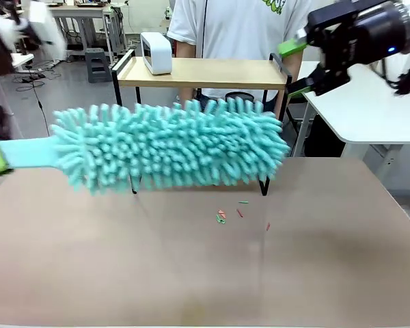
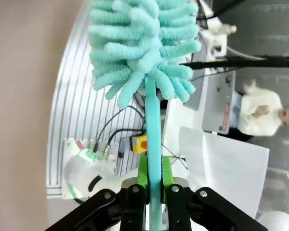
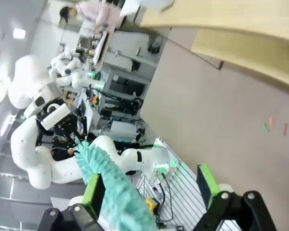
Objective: Clean the shelf.
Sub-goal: Hand the Duster back to the human.
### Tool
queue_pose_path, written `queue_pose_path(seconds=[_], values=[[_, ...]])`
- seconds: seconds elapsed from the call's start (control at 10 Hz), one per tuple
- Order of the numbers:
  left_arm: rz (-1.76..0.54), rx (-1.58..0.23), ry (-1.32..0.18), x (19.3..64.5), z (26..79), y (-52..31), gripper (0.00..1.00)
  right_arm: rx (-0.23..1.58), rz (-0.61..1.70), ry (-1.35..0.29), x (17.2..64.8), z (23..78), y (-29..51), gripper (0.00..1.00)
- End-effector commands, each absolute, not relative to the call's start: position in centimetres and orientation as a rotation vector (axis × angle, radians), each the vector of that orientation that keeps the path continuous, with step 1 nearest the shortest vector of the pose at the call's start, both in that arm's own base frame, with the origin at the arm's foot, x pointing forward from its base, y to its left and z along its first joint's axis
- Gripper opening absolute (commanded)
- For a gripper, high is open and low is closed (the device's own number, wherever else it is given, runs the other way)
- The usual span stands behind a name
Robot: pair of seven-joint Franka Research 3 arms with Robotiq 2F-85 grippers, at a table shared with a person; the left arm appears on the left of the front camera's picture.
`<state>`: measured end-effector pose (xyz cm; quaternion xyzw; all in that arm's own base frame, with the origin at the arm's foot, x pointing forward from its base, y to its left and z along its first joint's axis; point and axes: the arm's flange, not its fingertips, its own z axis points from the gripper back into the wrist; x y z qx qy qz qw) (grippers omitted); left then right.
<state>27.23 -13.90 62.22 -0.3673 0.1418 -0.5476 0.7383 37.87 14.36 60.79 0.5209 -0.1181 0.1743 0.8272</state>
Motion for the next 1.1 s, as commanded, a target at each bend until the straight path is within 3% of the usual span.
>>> queue_pose_path(seconds=[0.0,0.2,0.4,0.7,1.0], values=[[-1.13,-0.874,0.372,29.1,62.1,-11.5,0.13,1.093,0.34,-0.278,37.8,61.5,12.7,1.0],[-1.202,-0.806,0.311,27.2,62.2,-13.9,0.13,1.105,0.372,-0.246,37.9,60.6,14.6,1.0],[-1.259,-0.829,0.328,28.9,60.6,-15.1,0.13,1.157,0.575,-0.068,38.8,59.9,16.5,1.0],[-1.368,-0.797,0.34,31.4,61.2,-18.6,0.13,1.229,0.734,0.06,38.7,57.2,21.6,1.0],[-1.408,-0.825,0.341,31.8,60.6,-20.2,0.13,1.165,0.957,0.233,36.3,55.7,24.1,1.0]])
